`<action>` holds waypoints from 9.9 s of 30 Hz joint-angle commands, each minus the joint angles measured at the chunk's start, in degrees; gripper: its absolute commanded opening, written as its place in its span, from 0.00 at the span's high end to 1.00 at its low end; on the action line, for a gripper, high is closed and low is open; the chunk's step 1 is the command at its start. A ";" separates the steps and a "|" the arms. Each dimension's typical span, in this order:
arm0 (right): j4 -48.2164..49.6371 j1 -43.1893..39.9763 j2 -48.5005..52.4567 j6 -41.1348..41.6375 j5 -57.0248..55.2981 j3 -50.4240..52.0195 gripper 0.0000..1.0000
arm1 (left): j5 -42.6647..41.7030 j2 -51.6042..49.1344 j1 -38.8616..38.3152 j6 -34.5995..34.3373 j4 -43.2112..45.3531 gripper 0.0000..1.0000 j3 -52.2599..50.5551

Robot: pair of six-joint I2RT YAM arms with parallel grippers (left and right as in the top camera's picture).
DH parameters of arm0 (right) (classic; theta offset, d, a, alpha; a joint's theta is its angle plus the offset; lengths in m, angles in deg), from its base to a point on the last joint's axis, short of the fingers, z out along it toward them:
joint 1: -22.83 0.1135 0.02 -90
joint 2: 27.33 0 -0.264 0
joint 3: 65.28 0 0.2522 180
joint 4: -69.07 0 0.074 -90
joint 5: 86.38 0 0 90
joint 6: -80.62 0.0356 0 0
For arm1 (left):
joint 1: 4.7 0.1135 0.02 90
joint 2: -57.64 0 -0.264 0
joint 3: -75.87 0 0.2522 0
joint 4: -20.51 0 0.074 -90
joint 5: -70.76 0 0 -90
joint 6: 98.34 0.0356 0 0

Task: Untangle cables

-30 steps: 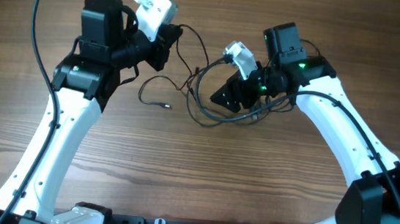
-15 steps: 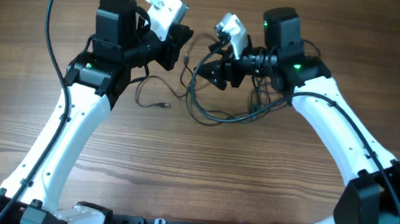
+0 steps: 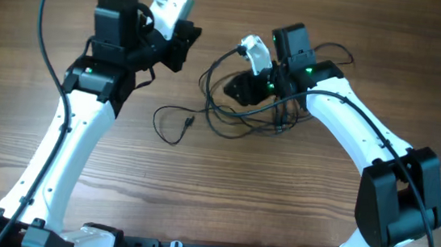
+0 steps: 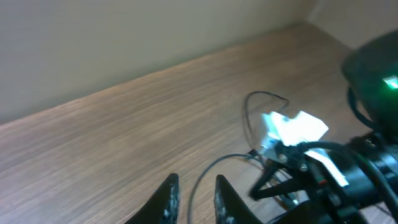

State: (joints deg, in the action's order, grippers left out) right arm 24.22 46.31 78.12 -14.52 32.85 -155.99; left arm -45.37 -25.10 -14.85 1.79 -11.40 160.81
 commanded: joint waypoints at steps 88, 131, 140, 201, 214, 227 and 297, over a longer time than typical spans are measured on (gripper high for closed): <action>-26.67 6.08 -4.96 30.71 -29.51 7.85 0.41 | -1.44 -0.20 4.02 -2.01 -2.23 0.77 0.31; -33.42 -22.05 -28.85 18.67 -47.25 -28.46 0.96 | -1.42 -0.20 4.07 -1.60 -6.99 0.75 0.31; -35.93 -53.94 -27.02 18.88 -35.01 -36.26 0.96 | -1.42 -0.20 4.07 -1.60 -6.99 0.75 0.31; -25.64 -77.90 9.55 39.74 -44.28 -18.97 0.53 | -1.46 -0.20 4.04 -1.64 -8.28 0.75 0.31; -21.44 -77.94 13.11 35.93 -36.00 -18.93 0.32 | -1.46 -0.20 4.00 -1.84 -8.31 0.74 0.31; -25.00 -72.76 3.93 32.54 -29.09 -18.95 0.26 | -1.40 -0.22 4.02 -1.57 -8.72 0.44 0.31; 28.79 -6.40 -16.15 45.48 -15.69 34.16 0.95 | 11.45 6.14 4.00 -1.60 -22.51 0.39 0.31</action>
State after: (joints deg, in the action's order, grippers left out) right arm 53.66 39.62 62.84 31.16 9.36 -119.56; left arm -34.05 -19.65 -11.05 0.13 -33.94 160.81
